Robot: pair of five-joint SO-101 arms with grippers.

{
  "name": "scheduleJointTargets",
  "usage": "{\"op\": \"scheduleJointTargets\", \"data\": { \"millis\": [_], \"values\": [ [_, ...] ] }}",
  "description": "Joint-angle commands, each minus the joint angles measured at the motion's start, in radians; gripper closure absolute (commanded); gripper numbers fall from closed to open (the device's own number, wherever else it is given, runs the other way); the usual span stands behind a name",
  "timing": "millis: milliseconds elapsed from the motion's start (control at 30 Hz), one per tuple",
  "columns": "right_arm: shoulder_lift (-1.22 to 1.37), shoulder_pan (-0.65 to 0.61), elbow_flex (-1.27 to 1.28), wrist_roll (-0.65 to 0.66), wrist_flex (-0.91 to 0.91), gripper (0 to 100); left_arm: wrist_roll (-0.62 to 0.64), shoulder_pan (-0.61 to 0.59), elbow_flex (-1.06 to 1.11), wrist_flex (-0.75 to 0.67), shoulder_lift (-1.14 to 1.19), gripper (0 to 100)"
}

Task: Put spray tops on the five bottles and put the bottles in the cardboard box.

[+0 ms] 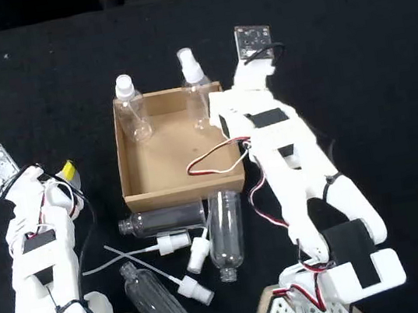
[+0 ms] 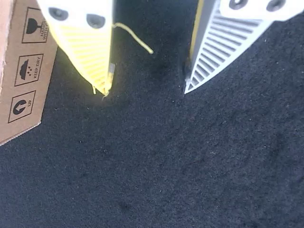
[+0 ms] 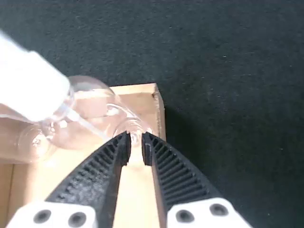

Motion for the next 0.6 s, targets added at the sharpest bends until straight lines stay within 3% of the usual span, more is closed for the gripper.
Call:
{"op": "scheduleJointTargets", "data": {
  "millis": [0, 433, 567],
  "values": [
    [-0.008, -0.017, -0.058, -0.002, -0.023, 98.8, -0.006, 0.012, -0.018, -0.018, -0.015, 78],
    [-0.17, 0.005, 0.058, -0.002, -0.034, 98.8, -0.006, 0.01, -0.016, -0.018, -0.015, 78],
    [-0.171, 0.043, 0.101, -0.002, -0.117, 98.8, -0.006, 0.01, -0.016, -0.018, -0.015, 78]
  ]
}}
